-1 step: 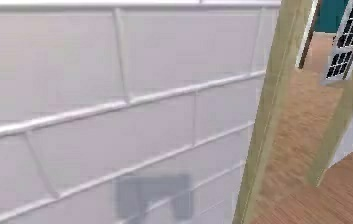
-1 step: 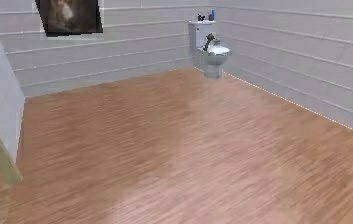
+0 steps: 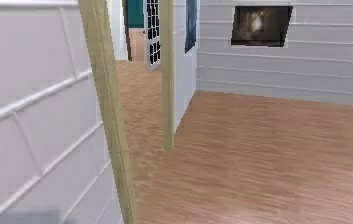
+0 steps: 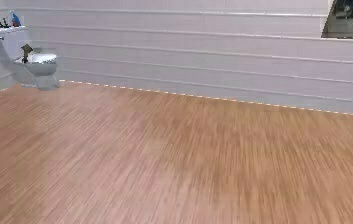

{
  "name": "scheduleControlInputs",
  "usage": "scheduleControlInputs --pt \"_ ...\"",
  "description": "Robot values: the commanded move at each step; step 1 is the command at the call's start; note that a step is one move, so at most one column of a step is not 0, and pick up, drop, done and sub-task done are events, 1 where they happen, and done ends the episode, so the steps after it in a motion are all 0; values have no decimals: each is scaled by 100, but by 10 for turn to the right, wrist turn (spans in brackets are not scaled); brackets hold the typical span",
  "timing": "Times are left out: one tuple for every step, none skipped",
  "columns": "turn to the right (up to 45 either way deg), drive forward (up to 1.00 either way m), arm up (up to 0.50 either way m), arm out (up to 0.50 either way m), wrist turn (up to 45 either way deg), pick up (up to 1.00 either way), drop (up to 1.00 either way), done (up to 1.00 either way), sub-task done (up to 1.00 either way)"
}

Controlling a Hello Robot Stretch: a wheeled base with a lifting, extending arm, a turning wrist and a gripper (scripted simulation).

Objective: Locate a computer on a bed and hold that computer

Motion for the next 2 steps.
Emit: scheduleControlInputs --pt "60 0 0 0 0 0 0 0 0" --pt "0 100 0 0 0 0 0 0 0"
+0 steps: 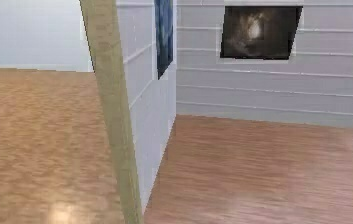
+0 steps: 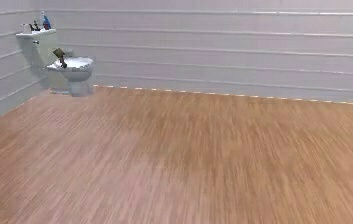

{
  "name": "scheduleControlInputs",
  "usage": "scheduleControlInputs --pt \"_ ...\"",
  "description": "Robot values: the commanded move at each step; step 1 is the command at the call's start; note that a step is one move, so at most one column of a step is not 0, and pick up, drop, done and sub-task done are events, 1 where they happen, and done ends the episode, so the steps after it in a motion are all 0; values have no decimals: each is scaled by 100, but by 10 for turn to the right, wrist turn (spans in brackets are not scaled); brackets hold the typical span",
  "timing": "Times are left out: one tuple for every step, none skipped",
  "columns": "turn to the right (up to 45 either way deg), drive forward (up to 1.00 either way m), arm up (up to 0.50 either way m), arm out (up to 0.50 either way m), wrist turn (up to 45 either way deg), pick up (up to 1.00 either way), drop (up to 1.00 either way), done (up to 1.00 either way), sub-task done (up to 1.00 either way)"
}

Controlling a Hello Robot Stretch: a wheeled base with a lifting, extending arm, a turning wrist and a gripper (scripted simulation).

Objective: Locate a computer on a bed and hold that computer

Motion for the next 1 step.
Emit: scheduleControlInputs --pt "150 0 0 0 0 0 0 0 0"
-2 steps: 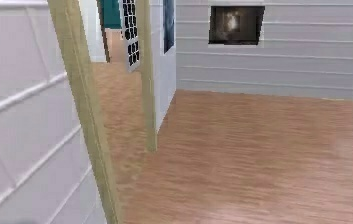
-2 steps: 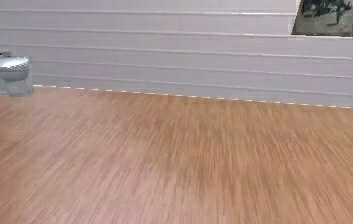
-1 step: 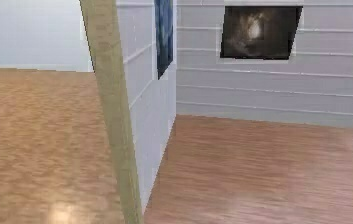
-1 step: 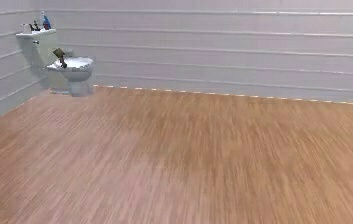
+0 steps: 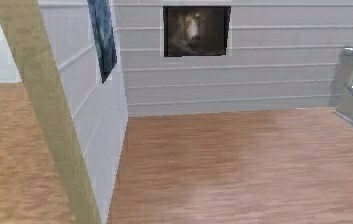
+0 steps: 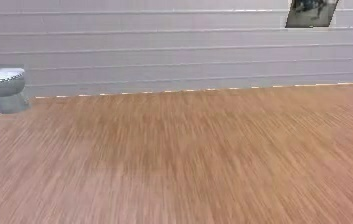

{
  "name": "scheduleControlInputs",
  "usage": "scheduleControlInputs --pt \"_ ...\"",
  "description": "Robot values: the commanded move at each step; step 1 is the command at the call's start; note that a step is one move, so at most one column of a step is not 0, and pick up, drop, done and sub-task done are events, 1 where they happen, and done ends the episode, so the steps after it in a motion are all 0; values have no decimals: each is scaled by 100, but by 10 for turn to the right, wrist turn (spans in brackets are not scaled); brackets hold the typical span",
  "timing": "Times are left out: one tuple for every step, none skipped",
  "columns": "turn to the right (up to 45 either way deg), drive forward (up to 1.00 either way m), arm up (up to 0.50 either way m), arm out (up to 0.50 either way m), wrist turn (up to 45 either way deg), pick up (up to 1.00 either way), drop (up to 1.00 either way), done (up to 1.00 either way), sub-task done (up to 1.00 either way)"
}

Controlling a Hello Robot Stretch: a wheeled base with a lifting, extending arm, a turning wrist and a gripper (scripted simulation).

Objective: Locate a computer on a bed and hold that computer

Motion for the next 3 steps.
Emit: scheduleControlInputs --pt "0 5 0 0 0 0 0 0 0" --pt "-450 0 0 0 0 0 0 0 0" --pt "-30 0 0 0 0 0 0 0 0"
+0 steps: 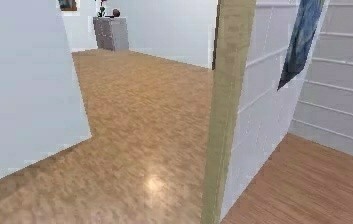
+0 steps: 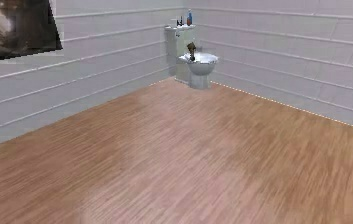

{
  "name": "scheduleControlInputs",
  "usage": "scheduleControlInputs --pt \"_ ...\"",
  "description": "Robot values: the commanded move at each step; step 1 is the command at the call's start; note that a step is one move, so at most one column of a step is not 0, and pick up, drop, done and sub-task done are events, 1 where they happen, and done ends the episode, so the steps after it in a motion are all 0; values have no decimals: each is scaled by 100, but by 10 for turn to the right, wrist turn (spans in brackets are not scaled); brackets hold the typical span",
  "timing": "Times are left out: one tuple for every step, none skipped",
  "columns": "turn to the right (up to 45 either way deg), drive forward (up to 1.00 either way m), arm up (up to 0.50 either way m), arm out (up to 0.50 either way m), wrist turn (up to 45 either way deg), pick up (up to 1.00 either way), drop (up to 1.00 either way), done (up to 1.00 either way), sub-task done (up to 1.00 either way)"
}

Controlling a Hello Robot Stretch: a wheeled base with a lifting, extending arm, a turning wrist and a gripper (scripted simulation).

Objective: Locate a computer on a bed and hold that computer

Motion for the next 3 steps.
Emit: scheduleControlInputs --pt "0 25 0 0 0 0 0 0 0" --pt "-300 0 0 0 0 0 0 0 0" --pt "0 40 0 0 0 0 0 0 0"
